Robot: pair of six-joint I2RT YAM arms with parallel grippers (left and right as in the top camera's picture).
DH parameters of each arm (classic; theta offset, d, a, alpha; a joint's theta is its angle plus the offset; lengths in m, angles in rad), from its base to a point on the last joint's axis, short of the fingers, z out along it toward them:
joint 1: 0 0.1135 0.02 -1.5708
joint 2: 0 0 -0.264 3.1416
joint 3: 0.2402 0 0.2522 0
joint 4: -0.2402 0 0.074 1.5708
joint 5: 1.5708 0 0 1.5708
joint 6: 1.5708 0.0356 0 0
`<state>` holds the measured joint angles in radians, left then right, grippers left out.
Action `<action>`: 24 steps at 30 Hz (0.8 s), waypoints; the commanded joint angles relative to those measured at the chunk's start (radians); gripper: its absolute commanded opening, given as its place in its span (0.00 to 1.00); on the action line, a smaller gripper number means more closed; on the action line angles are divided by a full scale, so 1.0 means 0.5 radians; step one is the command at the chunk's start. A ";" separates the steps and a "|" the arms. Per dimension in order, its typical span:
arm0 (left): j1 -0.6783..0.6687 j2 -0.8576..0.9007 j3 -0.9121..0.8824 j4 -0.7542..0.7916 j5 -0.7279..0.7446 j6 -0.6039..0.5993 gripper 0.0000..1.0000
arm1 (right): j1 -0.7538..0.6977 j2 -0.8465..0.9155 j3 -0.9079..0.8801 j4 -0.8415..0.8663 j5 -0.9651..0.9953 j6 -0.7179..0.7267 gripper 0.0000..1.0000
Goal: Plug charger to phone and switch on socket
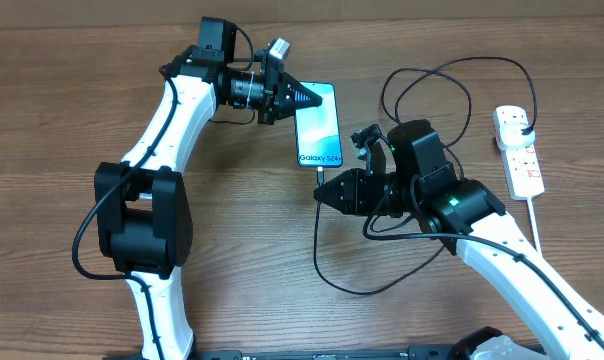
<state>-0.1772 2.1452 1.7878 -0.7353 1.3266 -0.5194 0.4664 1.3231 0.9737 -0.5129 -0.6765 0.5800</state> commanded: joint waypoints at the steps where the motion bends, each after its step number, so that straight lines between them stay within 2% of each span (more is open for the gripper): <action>1: 0.000 -0.001 0.032 0.000 0.061 0.037 0.04 | 0.008 0.003 -0.014 0.020 0.004 -0.024 0.04; 24: 0.000 -0.001 0.031 -0.108 0.082 0.036 0.04 | 0.008 0.003 -0.014 0.036 0.002 -0.022 0.04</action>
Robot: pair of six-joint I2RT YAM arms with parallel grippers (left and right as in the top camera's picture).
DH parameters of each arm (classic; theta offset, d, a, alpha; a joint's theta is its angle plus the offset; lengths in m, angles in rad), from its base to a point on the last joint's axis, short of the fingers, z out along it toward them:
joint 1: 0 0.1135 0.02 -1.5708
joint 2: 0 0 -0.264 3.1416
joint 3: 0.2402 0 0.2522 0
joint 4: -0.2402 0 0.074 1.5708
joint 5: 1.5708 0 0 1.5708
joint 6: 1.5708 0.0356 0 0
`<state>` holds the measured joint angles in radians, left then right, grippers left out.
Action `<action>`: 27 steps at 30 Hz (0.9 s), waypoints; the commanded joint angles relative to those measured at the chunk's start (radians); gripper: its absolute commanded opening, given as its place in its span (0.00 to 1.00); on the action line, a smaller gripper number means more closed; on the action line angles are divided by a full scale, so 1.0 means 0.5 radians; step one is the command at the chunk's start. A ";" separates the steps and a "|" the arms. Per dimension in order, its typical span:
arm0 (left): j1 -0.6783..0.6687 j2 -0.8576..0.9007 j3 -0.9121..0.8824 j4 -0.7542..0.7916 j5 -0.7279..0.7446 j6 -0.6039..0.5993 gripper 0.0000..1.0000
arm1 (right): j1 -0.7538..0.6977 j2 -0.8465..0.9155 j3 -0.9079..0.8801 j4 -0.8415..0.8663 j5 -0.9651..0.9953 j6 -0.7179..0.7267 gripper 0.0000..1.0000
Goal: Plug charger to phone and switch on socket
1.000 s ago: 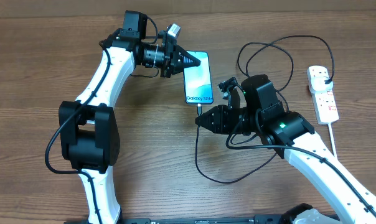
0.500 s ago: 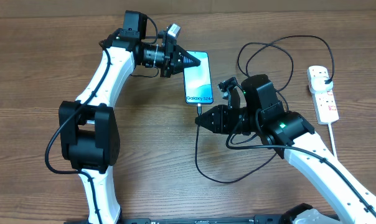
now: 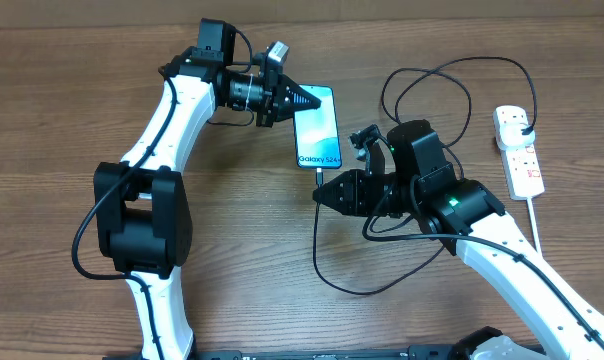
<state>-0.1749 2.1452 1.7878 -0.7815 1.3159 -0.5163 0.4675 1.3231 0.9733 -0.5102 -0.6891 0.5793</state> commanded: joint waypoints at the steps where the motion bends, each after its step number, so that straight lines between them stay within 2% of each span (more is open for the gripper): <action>1: -0.005 -0.001 0.031 -0.015 0.113 0.030 0.04 | 0.005 0.003 -0.014 0.031 0.027 -0.020 0.04; 27: -0.005 -0.001 0.031 -0.013 0.311 0.031 0.04 | -0.119 0.003 -0.014 0.061 -0.024 -0.007 0.04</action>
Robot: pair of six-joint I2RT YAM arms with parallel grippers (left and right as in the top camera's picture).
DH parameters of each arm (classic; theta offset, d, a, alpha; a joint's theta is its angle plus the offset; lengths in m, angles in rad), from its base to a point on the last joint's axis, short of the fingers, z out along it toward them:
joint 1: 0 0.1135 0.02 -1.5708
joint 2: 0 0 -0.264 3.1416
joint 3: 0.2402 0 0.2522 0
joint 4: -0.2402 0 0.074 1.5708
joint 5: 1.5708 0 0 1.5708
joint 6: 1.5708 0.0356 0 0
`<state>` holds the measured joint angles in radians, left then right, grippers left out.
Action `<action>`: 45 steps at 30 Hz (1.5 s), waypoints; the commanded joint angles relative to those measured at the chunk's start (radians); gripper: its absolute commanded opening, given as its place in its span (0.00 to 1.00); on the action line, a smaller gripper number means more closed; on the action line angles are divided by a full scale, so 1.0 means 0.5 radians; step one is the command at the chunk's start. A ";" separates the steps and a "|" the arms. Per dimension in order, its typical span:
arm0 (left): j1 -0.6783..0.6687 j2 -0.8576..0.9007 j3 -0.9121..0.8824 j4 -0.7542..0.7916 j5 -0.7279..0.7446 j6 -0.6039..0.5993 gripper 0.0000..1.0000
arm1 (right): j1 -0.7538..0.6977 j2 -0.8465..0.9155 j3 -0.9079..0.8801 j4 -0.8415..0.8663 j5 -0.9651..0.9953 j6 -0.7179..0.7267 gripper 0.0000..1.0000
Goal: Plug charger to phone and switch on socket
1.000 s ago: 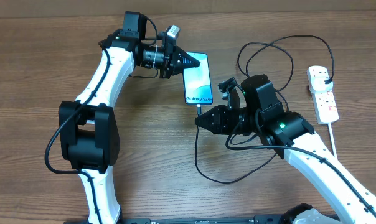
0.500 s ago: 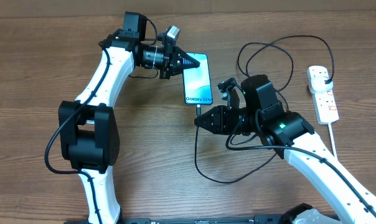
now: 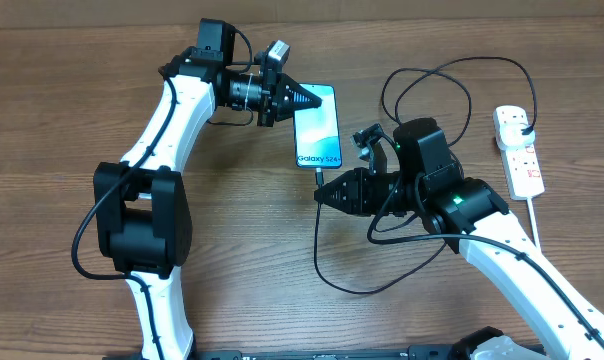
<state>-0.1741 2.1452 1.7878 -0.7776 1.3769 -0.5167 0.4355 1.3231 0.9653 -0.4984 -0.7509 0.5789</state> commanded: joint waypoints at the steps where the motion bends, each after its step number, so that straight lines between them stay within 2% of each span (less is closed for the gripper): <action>1: -0.006 -0.001 0.032 -0.021 0.191 0.031 0.04 | -0.055 0.003 0.002 0.037 0.101 -0.007 0.04; 19: -0.005 -0.001 0.032 0.024 0.173 0.031 0.04 | -0.055 0.003 0.002 -0.016 0.098 -0.005 0.04; 45: -0.014 -0.001 0.032 0.036 0.167 0.032 0.04 | -0.055 0.014 0.002 0.204 0.034 0.106 0.04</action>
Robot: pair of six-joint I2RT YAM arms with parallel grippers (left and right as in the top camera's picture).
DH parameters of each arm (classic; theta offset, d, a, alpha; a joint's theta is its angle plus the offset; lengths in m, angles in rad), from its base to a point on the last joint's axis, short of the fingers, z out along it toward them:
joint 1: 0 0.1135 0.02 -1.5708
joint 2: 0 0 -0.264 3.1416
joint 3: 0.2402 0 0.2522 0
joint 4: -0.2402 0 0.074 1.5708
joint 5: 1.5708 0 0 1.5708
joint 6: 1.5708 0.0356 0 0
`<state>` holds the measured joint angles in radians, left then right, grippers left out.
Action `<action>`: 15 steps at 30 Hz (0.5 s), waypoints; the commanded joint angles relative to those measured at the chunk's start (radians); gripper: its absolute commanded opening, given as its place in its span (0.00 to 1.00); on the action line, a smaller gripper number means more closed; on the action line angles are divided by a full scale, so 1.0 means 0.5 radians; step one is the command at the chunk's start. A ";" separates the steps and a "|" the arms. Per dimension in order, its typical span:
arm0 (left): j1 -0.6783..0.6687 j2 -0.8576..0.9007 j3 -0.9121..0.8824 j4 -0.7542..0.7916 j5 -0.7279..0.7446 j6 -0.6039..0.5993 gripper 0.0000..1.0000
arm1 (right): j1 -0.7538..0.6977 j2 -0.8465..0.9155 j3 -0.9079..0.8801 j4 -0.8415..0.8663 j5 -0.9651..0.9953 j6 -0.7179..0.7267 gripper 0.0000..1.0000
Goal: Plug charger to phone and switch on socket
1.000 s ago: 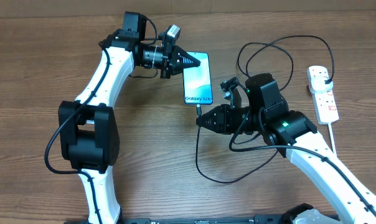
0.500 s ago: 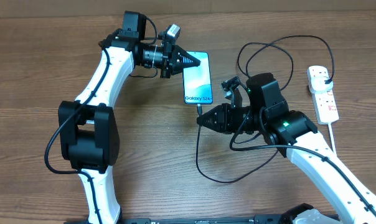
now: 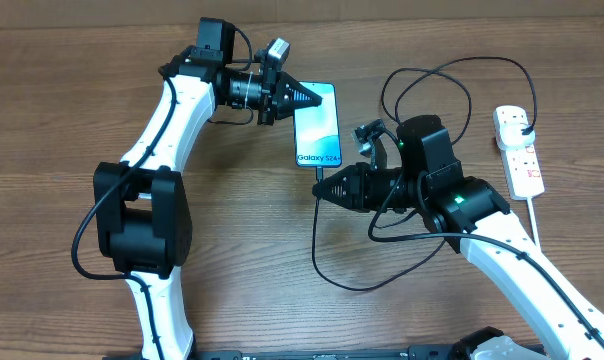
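Note:
The phone [image 3: 319, 128] lies face up on the table, its blue screen lit and its bottom end toward me. My left gripper [image 3: 307, 97] is shut, its tip resting on the phone's upper left corner. Just below the phone's bottom edge, my right gripper [image 3: 322, 187] is shut on the charger plug [image 3: 320, 174], which points at the phone. Whether the plug is in the port cannot be told. The black cable [image 3: 327, 270] loops from the plug round the right arm to the white socket strip [image 3: 519, 150] at the far right.
More cable loops [image 3: 427, 85] lie behind the right arm, between the phone and the socket strip. A white lead [image 3: 535, 215] runs from the strip toward the front. The wooden table's far edge [image 3: 402, 20] meets a pale wall.
My right gripper has shifted slightly up and toward the phone's bottom edge with the plug in it. The left gripper and the phone have stayed where they were.
Throughout, my left gripper rested on the phone's upper left corner and my right gripper held the plug below the phone. The phone shifted a little between the first moments. The right gripper has crept closer to the phone's bottom edge each time.

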<state>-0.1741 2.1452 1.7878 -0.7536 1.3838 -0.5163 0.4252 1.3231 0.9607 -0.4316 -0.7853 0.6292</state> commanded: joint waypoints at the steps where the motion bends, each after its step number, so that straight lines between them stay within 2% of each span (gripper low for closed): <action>1: -0.018 -0.001 0.032 -0.012 0.155 0.031 0.04 | -0.034 0.025 0.011 0.091 0.102 0.006 0.04; 15: -0.062 -0.001 0.032 -0.027 0.272 0.100 0.04 | -0.100 0.149 0.014 0.217 0.061 0.052 0.04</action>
<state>-0.1684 2.1452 1.7878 -0.7433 1.3994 -0.4747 0.4221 1.3846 0.9554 -0.3653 -0.8284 0.6518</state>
